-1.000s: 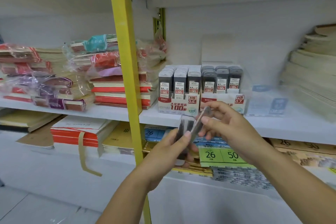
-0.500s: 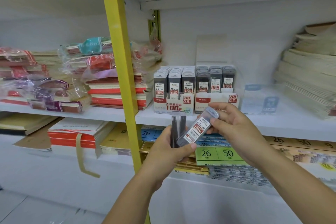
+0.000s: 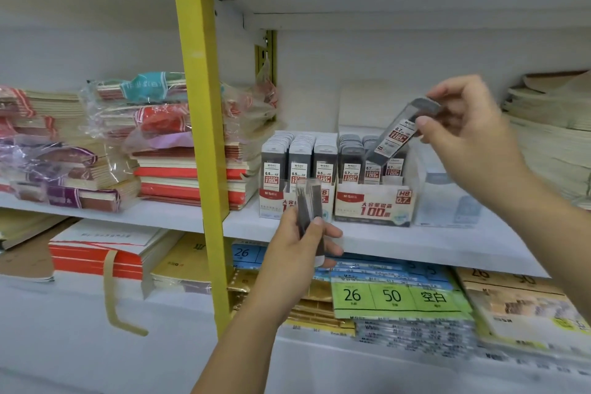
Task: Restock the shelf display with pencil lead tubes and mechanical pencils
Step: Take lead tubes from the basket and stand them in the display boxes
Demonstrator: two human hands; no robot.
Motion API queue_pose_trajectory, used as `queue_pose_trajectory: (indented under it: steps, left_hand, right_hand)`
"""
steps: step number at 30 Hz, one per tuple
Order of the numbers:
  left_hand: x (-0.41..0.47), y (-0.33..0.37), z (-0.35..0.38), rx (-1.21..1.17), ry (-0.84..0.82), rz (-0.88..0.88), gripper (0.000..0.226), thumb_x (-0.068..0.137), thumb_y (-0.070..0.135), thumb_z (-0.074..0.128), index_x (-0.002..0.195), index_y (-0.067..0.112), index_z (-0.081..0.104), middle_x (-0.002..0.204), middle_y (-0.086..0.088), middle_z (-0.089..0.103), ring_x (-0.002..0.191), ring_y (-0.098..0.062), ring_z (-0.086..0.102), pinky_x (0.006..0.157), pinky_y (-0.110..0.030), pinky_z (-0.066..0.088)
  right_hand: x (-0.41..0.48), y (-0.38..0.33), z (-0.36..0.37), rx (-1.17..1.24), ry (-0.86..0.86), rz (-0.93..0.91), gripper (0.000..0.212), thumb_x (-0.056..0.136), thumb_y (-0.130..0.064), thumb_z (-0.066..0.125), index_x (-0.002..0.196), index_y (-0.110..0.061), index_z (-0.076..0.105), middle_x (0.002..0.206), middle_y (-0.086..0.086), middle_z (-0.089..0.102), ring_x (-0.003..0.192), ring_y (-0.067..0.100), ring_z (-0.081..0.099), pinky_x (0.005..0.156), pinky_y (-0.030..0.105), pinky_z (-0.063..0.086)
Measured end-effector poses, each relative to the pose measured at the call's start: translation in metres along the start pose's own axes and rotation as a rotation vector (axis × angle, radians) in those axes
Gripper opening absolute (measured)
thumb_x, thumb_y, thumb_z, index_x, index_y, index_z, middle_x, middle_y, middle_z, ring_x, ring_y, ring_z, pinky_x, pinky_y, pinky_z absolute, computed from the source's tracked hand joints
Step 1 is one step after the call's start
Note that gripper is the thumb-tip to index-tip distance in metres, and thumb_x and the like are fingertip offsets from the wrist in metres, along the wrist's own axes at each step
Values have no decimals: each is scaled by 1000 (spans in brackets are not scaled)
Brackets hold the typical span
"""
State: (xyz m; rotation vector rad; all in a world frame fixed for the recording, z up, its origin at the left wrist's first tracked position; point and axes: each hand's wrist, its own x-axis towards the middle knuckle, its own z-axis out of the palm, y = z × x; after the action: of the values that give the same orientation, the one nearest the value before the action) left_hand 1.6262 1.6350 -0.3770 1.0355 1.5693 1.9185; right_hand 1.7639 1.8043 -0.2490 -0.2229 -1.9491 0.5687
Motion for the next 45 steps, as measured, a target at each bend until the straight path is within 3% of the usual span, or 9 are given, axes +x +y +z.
queue_pose_trajectory:
  steps: [6,9,15,20,25,30,35,39,45]
  left_hand:
    - [10,0,5,-78,14,12,13,105,21,49,113,21,59,91,0,75,82,-17,76,64,-24,59]
    - [12,1,7,-100,17,15,11,102,20,54,108,18,64,91,-3,75,82,-19,77,63,-25,60]
    - [10,0,8,-87,-18,17,13,101,22,57,109,20,67,88,-5,77,79,-18,76,63,-26,60]
    - [4,-1,7,-42,-45,22,14,100,23,59,103,30,71,88,-4,77,72,-14,72,62,-24,58]
    - [-7,-3,12,90,-71,56,16,98,25,63,98,35,76,85,0,75,68,-8,67,60,-20,52]
    - [-18,-4,15,184,-97,42,26,94,33,68,99,58,72,85,19,72,73,4,62,66,-14,51]
    - [-22,-9,8,-161,-52,-122,47,74,16,84,115,36,73,113,7,75,105,-15,72,80,-24,59]
    - [-20,-12,2,-356,20,-95,45,78,1,77,119,14,64,111,-9,76,102,-26,74,76,-24,60]
    - [-19,-13,6,-233,67,-63,23,88,6,73,100,25,74,104,-7,78,98,-19,75,74,-22,59]
  right_hand:
    - [32,25,19,-344,-237,0,30,87,-15,68,92,-38,49,88,-20,60,73,-6,58,61,13,43]
    - [34,34,26,-454,-326,-34,29,83,-19,72,86,-40,53,90,-18,51,79,0,55,65,16,39]
    - [23,42,31,-713,-300,-86,33,89,-27,66,122,-24,66,98,-7,44,99,12,36,84,29,35]
    - [-25,16,29,-201,-148,55,21,93,-28,59,110,-36,67,85,-18,61,79,-5,57,67,3,39]
    - [-75,-1,41,343,-361,344,27,92,-27,61,118,-35,64,85,-12,69,59,8,63,55,18,50]
    - [-98,10,44,494,-245,460,7,93,-11,61,94,-14,66,82,2,72,71,15,69,66,22,54]
    - [-111,18,37,570,-306,498,32,88,12,53,99,-14,68,105,-5,73,98,6,68,78,17,54]
    - [-116,21,33,564,-308,515,41,85,18,56,102,-17,68,105,-7,74,101,5,68,80,13,52]
    - [-119,21,33,494,-338,552,33,84,4,67,86,-28,72,98,-12,75,93,3,69,71,13,53]
